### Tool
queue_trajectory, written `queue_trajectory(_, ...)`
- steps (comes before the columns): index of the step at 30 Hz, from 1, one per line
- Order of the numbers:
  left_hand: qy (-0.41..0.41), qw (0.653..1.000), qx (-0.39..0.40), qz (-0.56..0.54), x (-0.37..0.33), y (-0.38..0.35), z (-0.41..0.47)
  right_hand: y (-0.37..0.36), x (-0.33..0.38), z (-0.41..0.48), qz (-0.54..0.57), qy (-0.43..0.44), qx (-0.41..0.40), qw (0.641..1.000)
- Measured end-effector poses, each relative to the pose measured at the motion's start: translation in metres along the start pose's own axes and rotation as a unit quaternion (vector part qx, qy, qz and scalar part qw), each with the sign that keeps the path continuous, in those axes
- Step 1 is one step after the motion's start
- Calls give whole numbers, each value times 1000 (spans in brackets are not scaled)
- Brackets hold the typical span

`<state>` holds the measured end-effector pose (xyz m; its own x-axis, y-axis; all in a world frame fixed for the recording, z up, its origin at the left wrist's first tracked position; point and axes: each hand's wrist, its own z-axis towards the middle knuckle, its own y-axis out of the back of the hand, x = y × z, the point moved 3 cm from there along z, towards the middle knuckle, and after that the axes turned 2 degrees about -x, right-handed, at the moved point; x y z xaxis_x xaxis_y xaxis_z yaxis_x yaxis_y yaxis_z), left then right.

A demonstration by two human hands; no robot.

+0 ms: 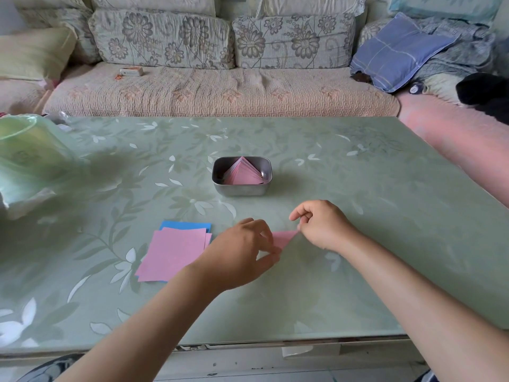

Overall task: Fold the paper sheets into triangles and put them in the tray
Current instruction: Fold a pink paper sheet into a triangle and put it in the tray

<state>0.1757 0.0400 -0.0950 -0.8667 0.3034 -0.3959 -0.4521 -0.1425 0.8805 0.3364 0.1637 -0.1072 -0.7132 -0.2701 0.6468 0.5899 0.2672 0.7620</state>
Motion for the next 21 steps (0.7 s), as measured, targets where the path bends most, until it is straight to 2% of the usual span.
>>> queue_trajectory(4, 22, 999, -33, -20, 2, -7, 8, 0, 1, -3, -16, 29, 12, 999)
queue_trajectory(12, 86, 996, -34, -5, 6, -9, 15, -2, 7, -9, -62, 118, 52, 990)
queue_trajectory(17, 92, 995, -46, -11, 5, -7, 16, -2, 10, -10, -52, 107, 55, 991)
queue_trajectory(21, 68, 997, -46, -5, 2, -7, 15, 1, 14, -8, 9, 74, 57, 996)
